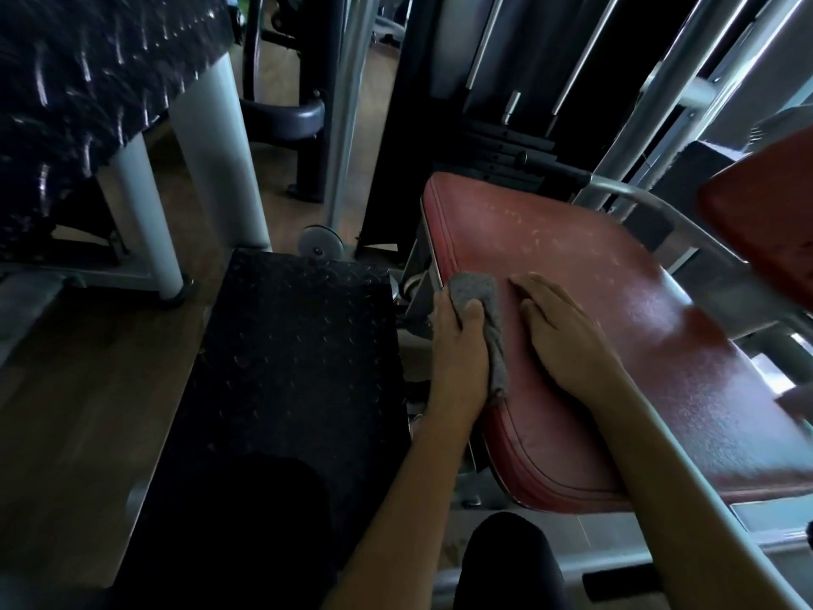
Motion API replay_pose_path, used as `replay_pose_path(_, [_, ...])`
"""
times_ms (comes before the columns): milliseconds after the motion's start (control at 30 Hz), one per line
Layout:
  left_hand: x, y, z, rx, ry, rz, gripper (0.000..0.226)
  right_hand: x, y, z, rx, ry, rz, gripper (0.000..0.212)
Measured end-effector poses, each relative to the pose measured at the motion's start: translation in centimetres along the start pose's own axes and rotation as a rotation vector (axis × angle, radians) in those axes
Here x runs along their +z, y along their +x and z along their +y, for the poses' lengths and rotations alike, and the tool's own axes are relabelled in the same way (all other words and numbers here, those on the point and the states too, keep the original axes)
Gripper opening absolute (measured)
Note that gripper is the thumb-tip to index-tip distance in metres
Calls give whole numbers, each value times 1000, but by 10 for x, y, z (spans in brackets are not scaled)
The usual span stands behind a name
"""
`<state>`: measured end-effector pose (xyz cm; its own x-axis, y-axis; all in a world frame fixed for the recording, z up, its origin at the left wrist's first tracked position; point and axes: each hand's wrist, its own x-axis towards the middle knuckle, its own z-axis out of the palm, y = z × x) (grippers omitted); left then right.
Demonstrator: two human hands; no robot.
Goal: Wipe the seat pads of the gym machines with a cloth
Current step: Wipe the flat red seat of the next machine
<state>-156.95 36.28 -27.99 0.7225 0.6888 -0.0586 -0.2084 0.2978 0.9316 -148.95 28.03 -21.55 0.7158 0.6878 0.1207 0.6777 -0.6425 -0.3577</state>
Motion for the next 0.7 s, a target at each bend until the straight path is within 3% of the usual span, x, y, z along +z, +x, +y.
replay_pose_path(167, [-3,35,18,-82,62,38,67,1,4,1,-15,15,5,44])
replay_pose_path(300, [4,-37,10,-13,9,33,55,0,4,3,-8,23,15,43])
replay_pose_path(533, [-1,12,6,-38,-6,36,74,2,6,9,-27,3,-13,43])
replay_pose_path(700, [11,-57,0,-45,40,81,69,-7,6,12,-40,-34,-146,48])
